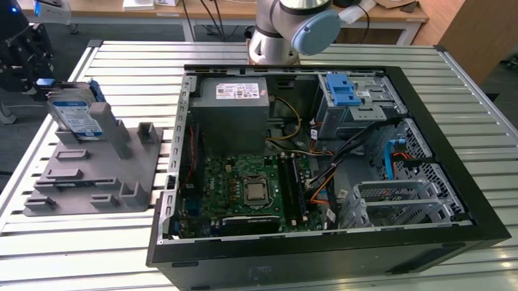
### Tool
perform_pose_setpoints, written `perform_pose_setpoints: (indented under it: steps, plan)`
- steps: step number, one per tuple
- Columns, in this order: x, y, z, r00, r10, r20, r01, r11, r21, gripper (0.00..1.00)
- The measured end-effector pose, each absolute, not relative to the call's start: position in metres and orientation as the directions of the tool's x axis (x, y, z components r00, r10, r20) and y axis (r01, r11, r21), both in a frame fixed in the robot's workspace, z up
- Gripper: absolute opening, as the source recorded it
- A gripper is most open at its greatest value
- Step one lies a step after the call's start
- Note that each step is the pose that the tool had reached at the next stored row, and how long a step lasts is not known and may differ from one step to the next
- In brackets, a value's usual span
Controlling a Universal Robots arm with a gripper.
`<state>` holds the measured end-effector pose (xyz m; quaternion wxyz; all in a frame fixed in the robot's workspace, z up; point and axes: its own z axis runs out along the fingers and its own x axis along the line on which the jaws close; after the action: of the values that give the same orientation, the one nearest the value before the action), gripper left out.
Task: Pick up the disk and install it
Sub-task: 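Pick up the disk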
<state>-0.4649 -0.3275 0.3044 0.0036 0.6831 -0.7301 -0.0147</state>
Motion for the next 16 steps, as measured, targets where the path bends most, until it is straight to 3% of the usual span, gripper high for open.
perform_pose_setpoints:
  steps: [16]
  plan:
    - [-0.4644, -0.3275, 0.3016, -0.066, -0.998, -0.015, -0.997, 0.066, 0.026, 0.51]
